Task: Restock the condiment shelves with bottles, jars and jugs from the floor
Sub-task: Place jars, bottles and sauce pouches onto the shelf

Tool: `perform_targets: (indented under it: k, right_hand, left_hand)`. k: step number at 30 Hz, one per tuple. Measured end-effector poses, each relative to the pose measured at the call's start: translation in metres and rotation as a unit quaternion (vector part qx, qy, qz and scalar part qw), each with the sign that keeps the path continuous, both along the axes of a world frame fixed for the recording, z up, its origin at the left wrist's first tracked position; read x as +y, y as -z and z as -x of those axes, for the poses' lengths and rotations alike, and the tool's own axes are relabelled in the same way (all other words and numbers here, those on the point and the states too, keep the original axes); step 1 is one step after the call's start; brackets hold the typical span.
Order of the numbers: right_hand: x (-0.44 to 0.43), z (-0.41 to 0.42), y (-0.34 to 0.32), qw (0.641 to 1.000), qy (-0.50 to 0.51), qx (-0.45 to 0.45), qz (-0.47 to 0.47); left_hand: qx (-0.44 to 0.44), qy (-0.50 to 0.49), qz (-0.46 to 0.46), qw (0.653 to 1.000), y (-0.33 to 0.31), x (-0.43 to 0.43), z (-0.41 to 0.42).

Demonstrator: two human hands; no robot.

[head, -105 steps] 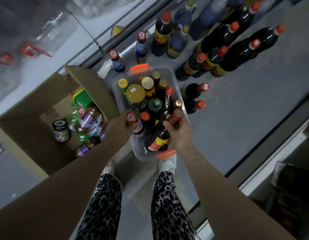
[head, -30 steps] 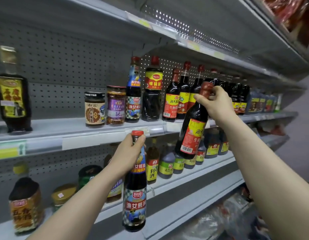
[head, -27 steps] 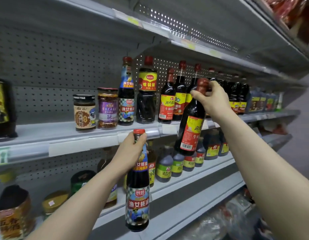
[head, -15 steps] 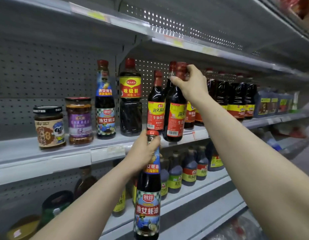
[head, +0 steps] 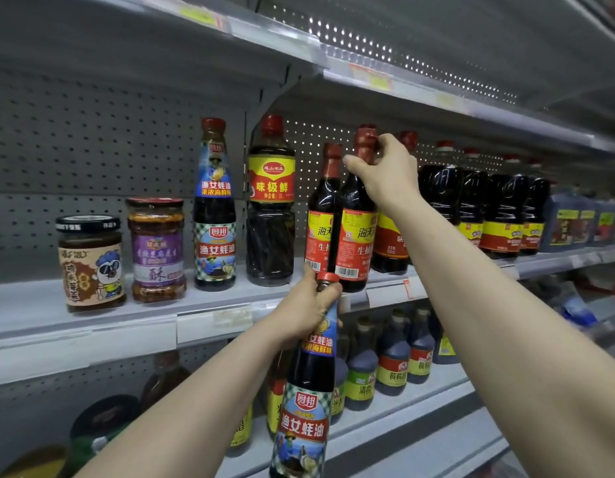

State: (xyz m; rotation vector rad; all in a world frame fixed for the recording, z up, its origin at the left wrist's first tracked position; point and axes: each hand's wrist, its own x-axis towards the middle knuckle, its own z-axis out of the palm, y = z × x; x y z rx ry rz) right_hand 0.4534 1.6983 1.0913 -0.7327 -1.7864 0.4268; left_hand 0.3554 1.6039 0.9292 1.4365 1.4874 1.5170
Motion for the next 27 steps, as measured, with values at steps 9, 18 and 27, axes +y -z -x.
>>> perform_targets:
  k: [9,18,27]
  right_hand:
    - [0.014,0.010,0.002,1.000,-0.009,0.002,-0.010]
    - [0.027,0.028,0.004,1.000,-0.021,0.011,-0.002]
    - [0.028,0.057,0.005,1.000,-0.020,0.009,0.013]
  left_hand:
    - [-0.052,0.012,0.023,0.998,0.004,0.020,0.009]
    - [-0.086,0.033,0.024,0.995,0.009,0.026,0.014]
    - [-0.086,0.054,0.021,0.995,0.008,0.017,0.017]
